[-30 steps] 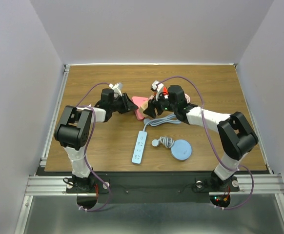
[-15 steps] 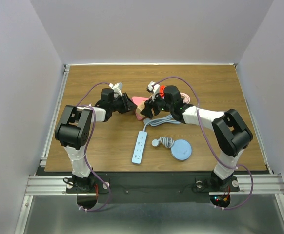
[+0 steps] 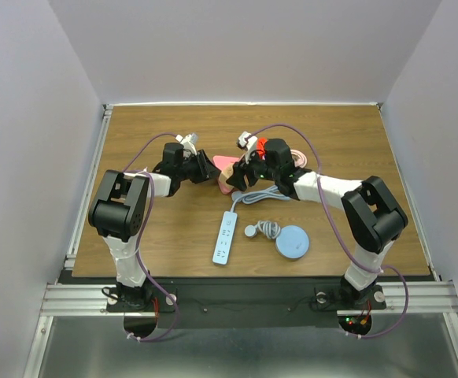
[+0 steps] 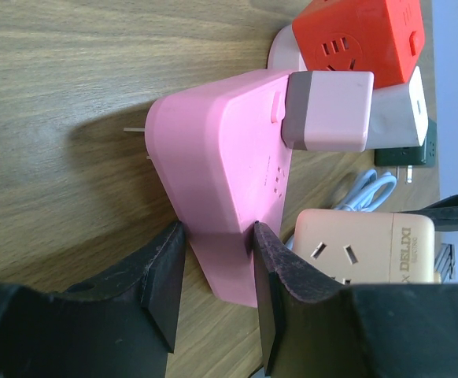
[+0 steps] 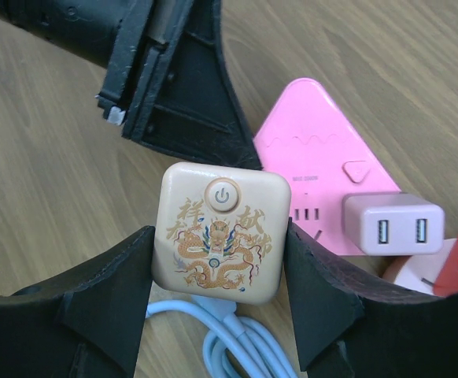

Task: Insert the plug

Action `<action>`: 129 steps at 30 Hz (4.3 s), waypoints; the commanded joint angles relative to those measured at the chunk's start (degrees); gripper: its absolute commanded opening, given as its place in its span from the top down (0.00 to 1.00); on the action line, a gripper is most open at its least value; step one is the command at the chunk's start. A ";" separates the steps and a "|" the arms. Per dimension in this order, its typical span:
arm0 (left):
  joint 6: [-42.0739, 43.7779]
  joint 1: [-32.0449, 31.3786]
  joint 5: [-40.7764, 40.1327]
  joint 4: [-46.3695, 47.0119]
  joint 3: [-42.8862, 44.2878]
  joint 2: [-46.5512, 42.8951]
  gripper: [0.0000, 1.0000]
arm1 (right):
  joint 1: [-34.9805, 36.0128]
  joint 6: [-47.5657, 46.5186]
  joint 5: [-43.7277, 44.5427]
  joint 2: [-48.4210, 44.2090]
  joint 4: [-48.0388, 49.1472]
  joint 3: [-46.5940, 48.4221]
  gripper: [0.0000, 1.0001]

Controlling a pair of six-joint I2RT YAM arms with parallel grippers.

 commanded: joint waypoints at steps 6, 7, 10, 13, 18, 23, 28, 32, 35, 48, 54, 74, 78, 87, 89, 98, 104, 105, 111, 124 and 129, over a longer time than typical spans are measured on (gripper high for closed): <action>6.15 0.06 -4.12 -7.45 -0.02 2.67 1.00 | 0.41 0.38 2.54 -2.87 8.57 -0.41 1.00; 6.33 0.06 -4.03 -7.37 -0.02 2.58 1.00 | 0.50 0.38 2.45 -2.87 8.48 -0.41 1.00; 6.24 0.06 -4.12 -7.45 -0.20 2.23 1.00 | 0.50 0.56 2.19 -2.61 8.48 -0.41 1.00; 6.33 0.06 -4.21 -7.45 -0.20 2.05 1.00 | 0.41 0.91 1.66 -2.17 8.48 -0.41 1.00; 6.41 0.06 -4.03 -7.54 -0.11 2.05 1.00 | 0.50 1.79 1.04 -2.35 8.48 -1.20 0.99; 6.33 0.06 -3.86 -7.63 0.06 2.14 1.00 | 0.41 2.14 1.22 -3.05 8.13 -1.90 1.00; 6.41 0.06 -3.77 -7.54 0.24 2.05 1.00 | 0.50 2.23 1.48 -3.05 7.78 -2.70 1.00; 6.41 0.06 -3.77 -7.54 0.15 2.14 1.00 | 0.50 2.32 1.66 -2.87 7.51 -2.52 1.00; 6.42 0.06 -3.77 -7.54 0.06 2.14 1.00 | 0.50 2.40 1.83 -3.14 7.33 -2.96 1.00; 6.42 0.06 -3.51 -7.63 0.15 1.70 1.00 | 0.94 3.99 0.96 -4.19 8.30 -4.72 0.99; 6.50 0.06 -3.42 -7.63 0.06 1.35 1.00 | 1.29 4.25 1.39 -4.46 9.44 -4.02 1.00; 6.68 0.06 -2.89 -7.80 0.06 1.35 1.00 | 1.38 2.49 2.98 -2.17 9.18 -1.21 1.00; 6.77 0.06 -2.89 -7.89 -0.02 1.43 1.00 | 1.29 2.41 2.71 -1.21 9.18 -0.68 1.00; 6.94 0.06 -2.89 -8.07 0.06 1.35 1.00 | 1.29 2.93 2.45 -0.59 9.18 -1.38 1.00; 7.03 0.06 -2.89 -8.15 0.24 1.43 1.00 | 1.29 3.11 2.45 -1.03 9.27 -2.17 1.00; 7.12 0.06 -3.15 -8.59 0.86 1.87 1.00 | 1.38 3.64 2.71 -2.35 8.83 -4.81 0.99; 7.29 0.06 -3.15 -9.12 1.21 1.87 1.00 | 1.29 3.37 2.71 -2.79 7.77 -4.81 1.00; 7.38 0.06 -3.15 -9.12 1.21 1.87 1.00 | 1.29 3.37 2.71 -2.79 7.77 -4.98 1.00; 7.56 0.06 -3.42 -9.30 1.29 1.79 1.00 | 1.29 3.11 3.42 -2.87 6.98 -4.72 0.99; 7.73 0.15 -2.89 -9.74 1.91 2.14 1.00 | 1.38 2.32 3.77 -3.76 5.58 -4.98 1.00; 7.91 0.06 -2.80 -9.74 1.91 2.23 1.00 | 1.38 2.49 3.42 -2.44 6.63 -4.54 1.00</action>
